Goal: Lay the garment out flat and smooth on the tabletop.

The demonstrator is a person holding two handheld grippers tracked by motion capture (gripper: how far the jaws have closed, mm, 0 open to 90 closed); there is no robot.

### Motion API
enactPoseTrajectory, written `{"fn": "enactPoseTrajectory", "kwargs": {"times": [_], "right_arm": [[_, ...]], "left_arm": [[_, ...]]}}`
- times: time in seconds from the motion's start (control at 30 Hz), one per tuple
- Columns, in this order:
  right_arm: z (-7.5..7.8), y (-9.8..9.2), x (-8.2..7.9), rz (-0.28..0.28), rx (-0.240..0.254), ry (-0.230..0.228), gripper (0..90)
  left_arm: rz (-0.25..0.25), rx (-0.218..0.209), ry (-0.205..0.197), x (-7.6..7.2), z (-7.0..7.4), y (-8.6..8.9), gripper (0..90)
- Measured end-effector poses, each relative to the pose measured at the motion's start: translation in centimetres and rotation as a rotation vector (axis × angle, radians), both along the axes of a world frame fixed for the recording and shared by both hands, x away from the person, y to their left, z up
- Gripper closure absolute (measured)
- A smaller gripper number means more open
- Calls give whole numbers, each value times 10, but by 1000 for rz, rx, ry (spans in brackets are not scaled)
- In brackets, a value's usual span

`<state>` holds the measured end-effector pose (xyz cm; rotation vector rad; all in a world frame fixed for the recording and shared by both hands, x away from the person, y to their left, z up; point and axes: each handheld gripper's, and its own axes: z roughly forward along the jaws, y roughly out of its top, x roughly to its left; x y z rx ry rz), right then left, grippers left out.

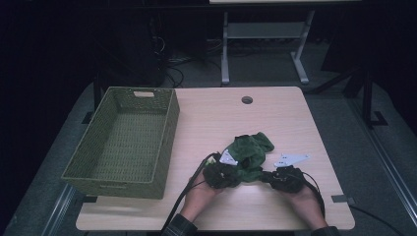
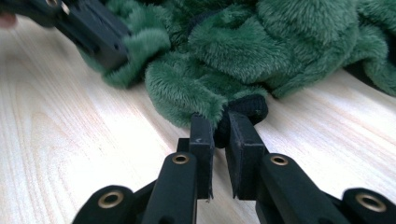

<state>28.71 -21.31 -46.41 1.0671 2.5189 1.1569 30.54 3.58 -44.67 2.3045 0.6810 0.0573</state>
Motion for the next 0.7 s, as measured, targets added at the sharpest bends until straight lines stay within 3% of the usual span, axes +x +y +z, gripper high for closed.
{"fn": "enactPoseTrajectory", "kwargs": {"times": [0.3, 0.57, 0.7], "right_arm": [[5, -6, 0, -4, -10, -4, 819], [10, -14, -2, -20, -23, -13, 822], [11, -18, -3, -29, -24, -13, 823]], "left_arm": [[9, -57, 6, 8, 25, 11, 878], [13, -86, 22, 14, 40, 35, 880], [4, -65, 10, 14, 42, 47, 880]]}}
